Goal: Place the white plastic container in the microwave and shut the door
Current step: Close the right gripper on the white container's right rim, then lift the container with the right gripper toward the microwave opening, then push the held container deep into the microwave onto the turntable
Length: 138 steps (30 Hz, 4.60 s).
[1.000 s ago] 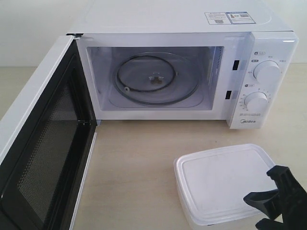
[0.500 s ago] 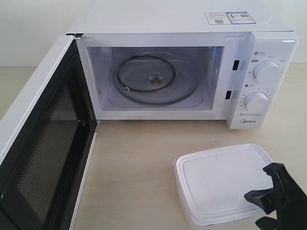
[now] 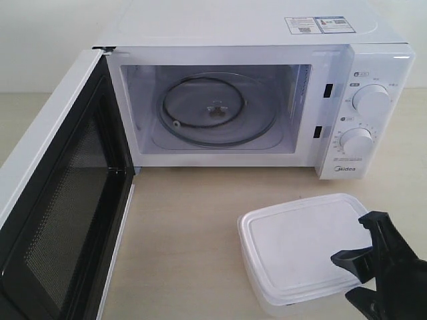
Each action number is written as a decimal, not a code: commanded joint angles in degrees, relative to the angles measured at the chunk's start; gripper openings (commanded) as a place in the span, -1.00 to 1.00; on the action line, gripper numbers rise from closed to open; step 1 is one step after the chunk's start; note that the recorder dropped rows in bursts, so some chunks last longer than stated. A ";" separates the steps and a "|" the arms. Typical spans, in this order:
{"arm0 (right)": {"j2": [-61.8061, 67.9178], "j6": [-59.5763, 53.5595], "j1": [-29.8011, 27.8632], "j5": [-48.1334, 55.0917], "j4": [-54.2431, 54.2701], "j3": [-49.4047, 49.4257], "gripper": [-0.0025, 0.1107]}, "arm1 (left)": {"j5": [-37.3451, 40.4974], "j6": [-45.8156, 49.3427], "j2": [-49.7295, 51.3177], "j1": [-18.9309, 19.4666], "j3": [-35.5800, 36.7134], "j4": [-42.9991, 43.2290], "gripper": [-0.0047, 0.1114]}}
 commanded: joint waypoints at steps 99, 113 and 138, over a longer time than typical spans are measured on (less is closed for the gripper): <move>8.99 27.14 0.08 -14.99 -34.32 -11.12 -0.96 | -0.03 -0.31 -0.16 0.14 0.15 -0.41 -0.84; 21.26 34.90 0.08 -24.13 -37.22 -16.59 -0.96 | -0.03 -0.31 -0.16 0.14 0.15 -0.41 -0.84; 35.46 13.72 -0.02 -17.09 -14.64 -38.99 -0.96 | -0.03 -0.31 -0.16 0.14 0.15 -0.41 -0.84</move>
